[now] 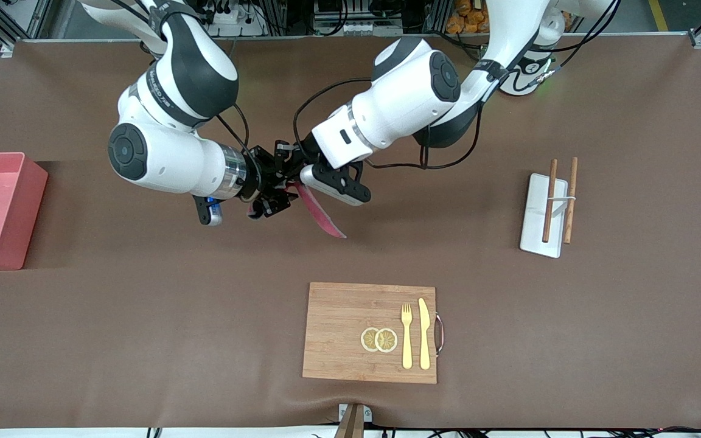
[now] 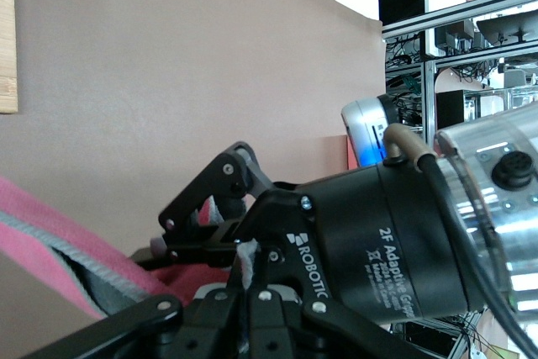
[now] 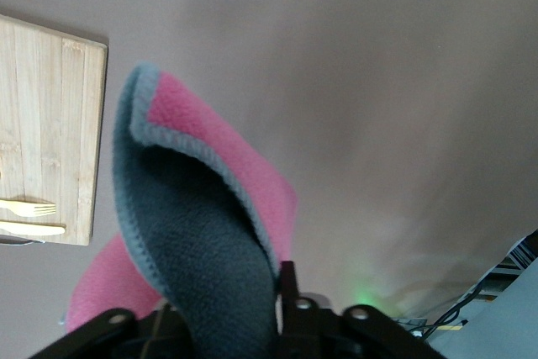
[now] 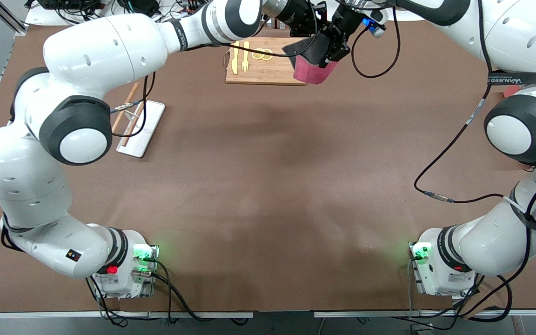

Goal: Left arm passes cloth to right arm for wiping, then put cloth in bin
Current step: 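Grasp the cloth with the right gripper while the left gripper releases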

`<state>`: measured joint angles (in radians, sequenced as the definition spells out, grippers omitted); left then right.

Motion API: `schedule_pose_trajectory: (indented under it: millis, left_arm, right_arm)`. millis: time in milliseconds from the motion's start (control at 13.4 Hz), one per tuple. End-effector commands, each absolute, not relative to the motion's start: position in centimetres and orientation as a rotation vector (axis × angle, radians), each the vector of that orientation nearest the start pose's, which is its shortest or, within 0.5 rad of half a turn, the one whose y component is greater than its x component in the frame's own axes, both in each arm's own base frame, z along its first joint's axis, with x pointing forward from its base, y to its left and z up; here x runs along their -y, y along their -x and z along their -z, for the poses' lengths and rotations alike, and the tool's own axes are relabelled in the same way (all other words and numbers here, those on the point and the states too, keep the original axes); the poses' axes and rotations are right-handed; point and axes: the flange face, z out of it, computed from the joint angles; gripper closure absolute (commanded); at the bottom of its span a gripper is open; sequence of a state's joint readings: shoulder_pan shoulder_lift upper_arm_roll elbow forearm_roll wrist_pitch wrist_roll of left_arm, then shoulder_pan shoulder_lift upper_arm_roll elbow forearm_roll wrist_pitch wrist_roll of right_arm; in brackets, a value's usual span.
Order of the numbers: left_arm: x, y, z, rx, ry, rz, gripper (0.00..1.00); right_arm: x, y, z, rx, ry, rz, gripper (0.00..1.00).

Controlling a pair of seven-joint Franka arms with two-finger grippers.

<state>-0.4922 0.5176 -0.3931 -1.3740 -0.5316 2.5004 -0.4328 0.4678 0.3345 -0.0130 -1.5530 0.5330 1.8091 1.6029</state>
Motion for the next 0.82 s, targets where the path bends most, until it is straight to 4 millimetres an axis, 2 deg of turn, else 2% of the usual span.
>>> schedule_pose_trajectory:
  millis: [0,74,223,446,595,743]
  left_arm:
    - [53.3,-52.9,-51.0,-0.006,-2.262,-0.141,1.0]
    - [53.3,-52.9,-51.0,-0.008,-2.262,-0.14,1.0]
    - [53.0,-53.1,-51.3,0.002,-2.263,-0.156,0.0]
    - [51.8,-53.7,-52.7,-0.002,-2.26,-0.191,0.0]
    - [48.9,-55.7,-53.4,-0.05,-2.264,-0.219,0.0]
    - [45.2,-57.7,-53.7,-0.114,-2.281,-0.235,0.0]
  right_arm:
    - [-32.5,-57.1,-46.4,-1.701,2.28,-0.709,1.0]
    - [-32.0,-57.4,-46.3,-1.691,2.283,-0.705,1.0]
    - [-31.9,-57.4,-46.2,-1.68,2.29,-0.705,1.0]
    - [-31.8,-57.5,-46.1,-1.68,2.29,-0.706,1.0]
    - [-31.4,-57.9,-45.3,-1.709,2.282,-0.711,1.0]
    - [-32.0,-58.2,-42.3,-1.738,2.322,-0.716,1.0]
